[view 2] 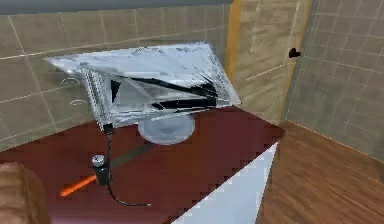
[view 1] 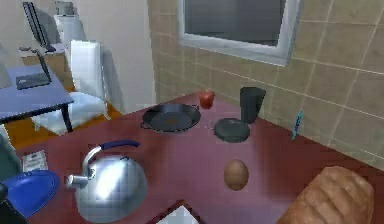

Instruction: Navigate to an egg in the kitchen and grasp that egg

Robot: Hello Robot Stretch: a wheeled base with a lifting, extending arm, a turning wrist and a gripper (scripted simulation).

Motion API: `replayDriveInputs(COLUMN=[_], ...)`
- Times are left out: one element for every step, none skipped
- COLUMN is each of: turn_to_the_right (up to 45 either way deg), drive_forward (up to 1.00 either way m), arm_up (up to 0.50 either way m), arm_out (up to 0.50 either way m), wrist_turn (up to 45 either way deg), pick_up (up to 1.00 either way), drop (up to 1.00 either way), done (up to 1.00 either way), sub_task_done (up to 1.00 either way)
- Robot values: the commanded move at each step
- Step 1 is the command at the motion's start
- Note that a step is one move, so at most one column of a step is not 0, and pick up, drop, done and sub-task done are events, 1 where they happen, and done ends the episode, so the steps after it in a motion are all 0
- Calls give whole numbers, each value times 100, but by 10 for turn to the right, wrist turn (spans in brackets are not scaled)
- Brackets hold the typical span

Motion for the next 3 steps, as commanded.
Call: replayDriveInputs(turn_to_the_right=[-450, -270, 0], drive_forward=[0, 0, 0], arm_up=[0, 0, 50], arm_out=[0, 0, 0], wrist_turn=[0, 0, 0], pick_up=[0, 0, 0], drop=[0, 0, 0], done=[0, 0, 0], sub_task_done=[0, 0, 0])
